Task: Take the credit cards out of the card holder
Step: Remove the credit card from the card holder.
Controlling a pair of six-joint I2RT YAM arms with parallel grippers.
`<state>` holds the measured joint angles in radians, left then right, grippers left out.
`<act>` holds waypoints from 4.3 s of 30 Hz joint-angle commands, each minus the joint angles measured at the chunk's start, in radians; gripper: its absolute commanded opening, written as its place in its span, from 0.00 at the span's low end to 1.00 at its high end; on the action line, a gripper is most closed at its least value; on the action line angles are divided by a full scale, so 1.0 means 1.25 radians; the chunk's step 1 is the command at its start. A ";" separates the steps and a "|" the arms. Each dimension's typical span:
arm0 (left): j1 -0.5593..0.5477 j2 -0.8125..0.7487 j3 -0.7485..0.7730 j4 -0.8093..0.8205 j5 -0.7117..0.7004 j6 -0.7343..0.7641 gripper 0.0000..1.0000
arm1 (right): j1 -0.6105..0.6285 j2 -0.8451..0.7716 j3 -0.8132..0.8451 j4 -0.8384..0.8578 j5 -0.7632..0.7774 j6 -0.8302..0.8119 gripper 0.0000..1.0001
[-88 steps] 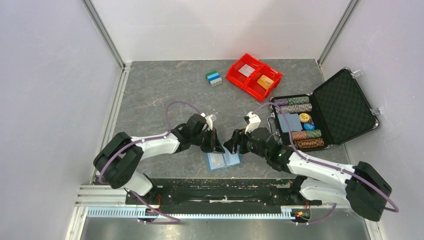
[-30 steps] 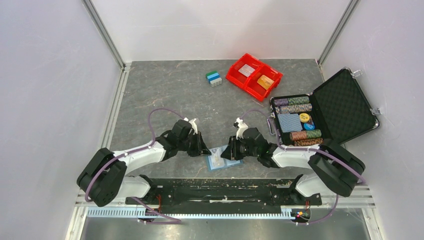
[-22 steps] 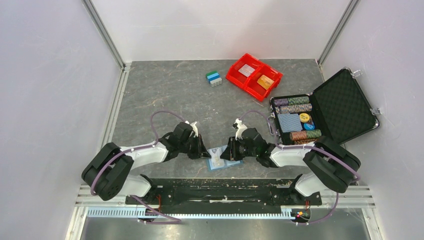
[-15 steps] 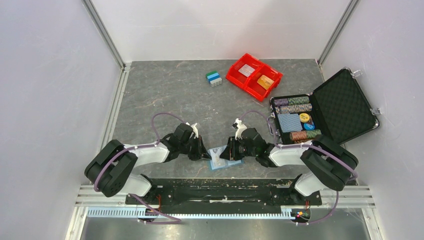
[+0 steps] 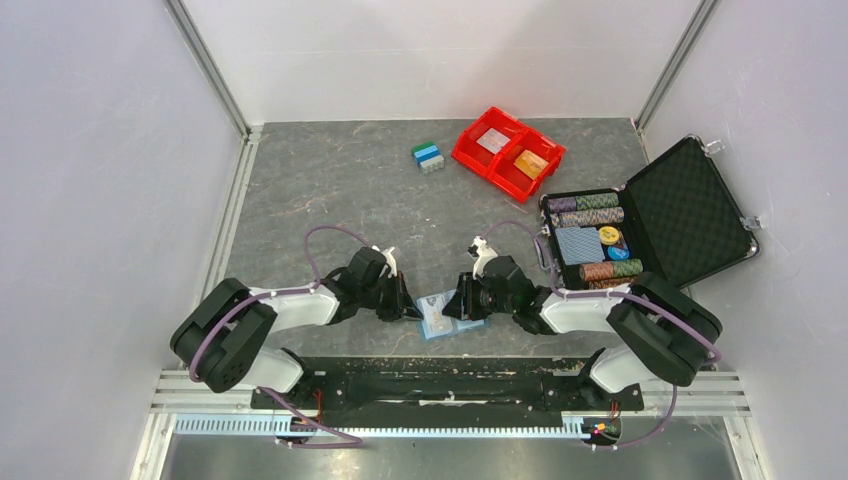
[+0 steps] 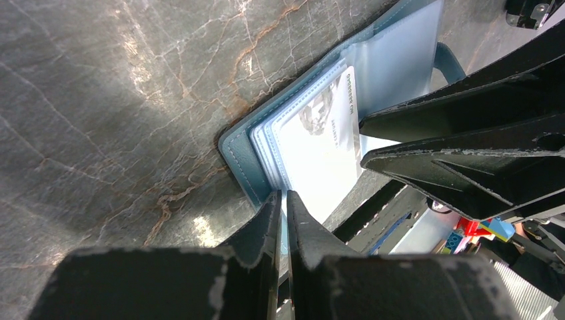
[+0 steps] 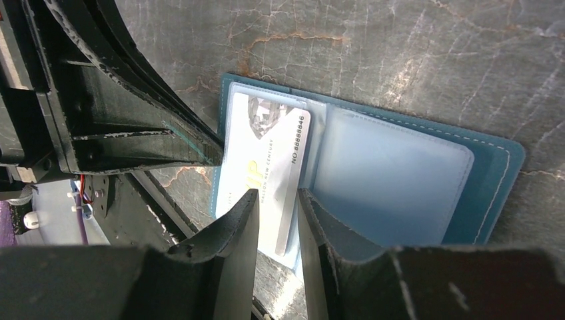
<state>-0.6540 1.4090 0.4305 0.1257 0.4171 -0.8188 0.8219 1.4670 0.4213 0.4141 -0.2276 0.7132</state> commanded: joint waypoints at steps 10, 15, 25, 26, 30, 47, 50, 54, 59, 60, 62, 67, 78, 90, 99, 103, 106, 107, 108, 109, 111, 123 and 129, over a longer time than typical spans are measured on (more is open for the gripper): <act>-0.002 0.014 -0.006 -0.016 -0.020 -0.001 0.13 | -0.002 0.013 0.013 0.006 -0.014 0.006 0.32; -0.002 0.010 -0.006 -0.016 -0.019 -0.003 0.13 | -0.002 0.029 0.011 0.013 -0.030 0.020 0.33; -0.003 0.010 -0.007 -0.016 -0.016 -0.003 0.13 | -0.019 0.021 -0.022 0.126 -0.080 0.058 0.27; -0.003 0.010 -0.007 -0.016 -0.016 -0.002 0.14 | -0.025 0.022 -0.028 0.141 -0.086 0.061 0.26; -0.003 0.009 -0.011 -0.016 -0.017 -0.003 0.14 | -0.043 0.026 -0.048 0.185 -0.100 0.060 0.22; -0.004 0.017 -0.006 -0.029 -0.021 0.001 0.13 | -0.076 0.043 -0.103 0.313 -0.159 0.093 0.00; -0.004 0.022 0.003 -0.049 -0.034 0.010 0.13 | -0.086 0.025 -0.117 0.312 -0.159 0.084 0.00; -0.004 0.038 0.014 -0.067 -0.043 0.023 0.14 | -0.099 0.002 -0.132 0.290 -0.154 0.077 0.00; -0.003 0.056 0.028 -0.082 -0.045 0.037 0.13 | -0.126 -0.031 -0.160 0.269 -0.150 0.064 0.00; -0.004 0.058 0.031 -0.085 -0.046 0.042 0.13 | -0.135 -0.036 -0.164 0.267 -0.154 0.063 0.00; -0.004 0.057 0.035 -0.095 -0.051 0.051 0.13 | -0.152 -0.049 -0.172 0.260 -0.162 0.061 0.00; -0.003 0.055 0.047 -0.123 -0.058 0.062 0.13 | -0.181 -0.103 -0.186 0.209 -0.163 0.043 0.00; -0.006 0.005 0.056 -0.111 -0.015 0.034 0.21 | -0.217 -0.213 -0.192 0.096 -0.164 0.011 0.00; -0.018 -0.069 0.063 -0.066 -0.001 -0.019 0.45 | -0.233 -0.277 -0.125 -0.035 -0.178 -0.072 0.06; -0.055 -0.036 0.105 -0.049 0.001 -0.018 0.40 | -0.225 -0.202 -0.061 -0.051 -0.194 -0.078 0.23; -0.074 -0.030 0.118 -0.056 -0.040 -0.023 0.40 | -0.219 -0.163 -0.051 -0.049 -0.189 -0.088 0.28; -0.085 -0.022 0.126 -0.073 -0.064 -0.022 0.41 | -0.219 -0.133 -0.042 -0.062 -0.173 -0.107 0.31; -0.088 -0.023 0.129 -0.086 -0.080 -0.020 0.41 | -0.219 -0.123 -0.039 -0.069 -0.165 -0.118 0.32; -0.093 -0.024 0.133 -0.095 -0.095 -0.019 0.42 | -0.219 -0.119 -0.036 -0.073 -0.156 -0.126 0.33; -0.097 -0.028 0.136 -0.113 -0.109 -0.019 0.43 | -0.219 -0.113 -0.031 -0.079 -0.147 -0.133 0.34; -0.106 -0.045 0.139 -0.139 -0.141 -0.019 0.45 | -0.219 -0.107 -0.024 -0.096 -0.131 -0.147 0.34; -0.133 -0.096 0.174 -0.163 -0.191 -0.041 0.39 | -0.219 -0.100 -0.002 -0.093 -0.144 -0.154 0.35; -0.147 -0.094 0.173 -0.148 -0.209 -0.044 0.40 | -0.219 -0.110 -0.003 -0.075 -0.153 -0.142 0.34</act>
<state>-0.8291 1.2991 0.6262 -0.0849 0.1791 -0.8261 0.5461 1.3365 0.3859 0.2771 -0.4110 0.5388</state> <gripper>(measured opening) 0.399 0.343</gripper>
